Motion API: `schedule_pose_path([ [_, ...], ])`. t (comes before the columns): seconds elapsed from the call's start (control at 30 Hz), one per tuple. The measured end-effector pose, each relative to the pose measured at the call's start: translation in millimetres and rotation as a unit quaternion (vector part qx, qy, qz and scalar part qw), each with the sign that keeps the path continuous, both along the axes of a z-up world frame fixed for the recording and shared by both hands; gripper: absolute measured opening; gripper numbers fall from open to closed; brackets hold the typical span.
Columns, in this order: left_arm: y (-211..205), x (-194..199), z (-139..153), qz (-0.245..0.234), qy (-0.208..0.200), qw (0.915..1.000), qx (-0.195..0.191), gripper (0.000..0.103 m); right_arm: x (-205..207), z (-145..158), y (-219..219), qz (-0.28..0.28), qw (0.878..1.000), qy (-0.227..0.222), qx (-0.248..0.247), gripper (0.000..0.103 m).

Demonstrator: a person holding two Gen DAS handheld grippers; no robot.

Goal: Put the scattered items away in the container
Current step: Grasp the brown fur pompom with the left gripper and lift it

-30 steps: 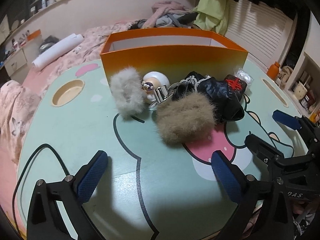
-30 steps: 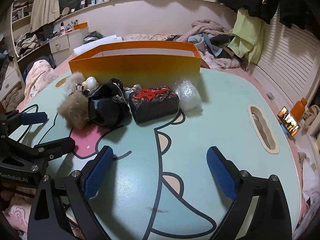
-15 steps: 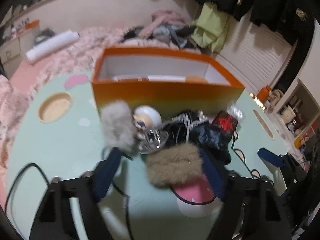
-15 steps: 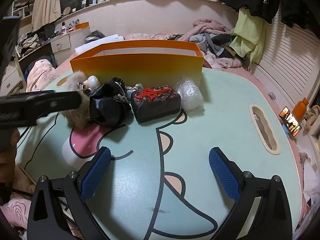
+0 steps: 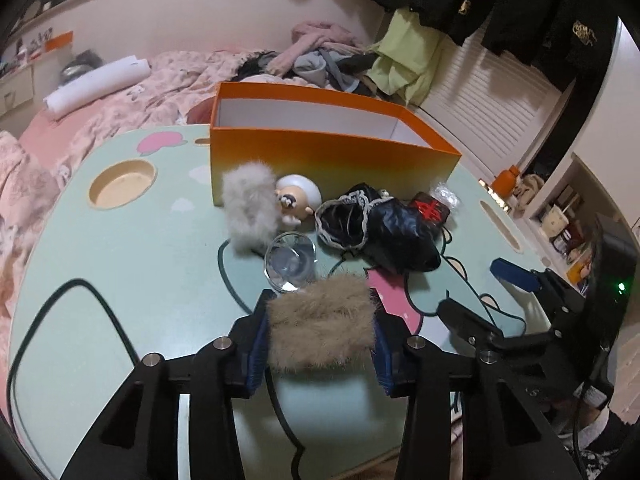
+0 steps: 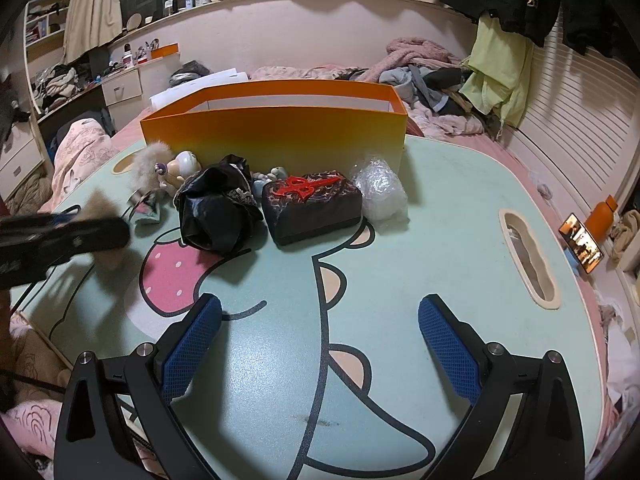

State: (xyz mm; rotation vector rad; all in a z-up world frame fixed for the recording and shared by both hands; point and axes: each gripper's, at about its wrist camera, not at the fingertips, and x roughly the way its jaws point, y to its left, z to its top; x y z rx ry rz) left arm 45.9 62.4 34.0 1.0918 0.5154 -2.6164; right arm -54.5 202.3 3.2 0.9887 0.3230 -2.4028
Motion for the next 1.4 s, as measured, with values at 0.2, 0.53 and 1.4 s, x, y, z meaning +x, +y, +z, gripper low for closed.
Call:
schedule_pose_path([
  [0.2, 0.7, -2.3, 0.3, -0.001, -0.004, 1.0000, -0.009, 0.072, -0.1, 0.2, 0.2, 0.000, 1.000, 0.000, 0.000, 0.099],
  [0.53, 0.5, -18.3, -11.8, -0.003, -0.032, 0.9988, -0.037, 0.043, -0.1, 0.0, 0.4, 0.000, 1.000, 0.000, 0.000, 0.099],
  [1.4, -27.7, 45.1, 4.0, 0.118, 0.025, 0.9922, -0.032, 0.039, 7.1, 36.4, -63.4, 0.160, 0.981, -0.054, -0.095, 0.064],
])
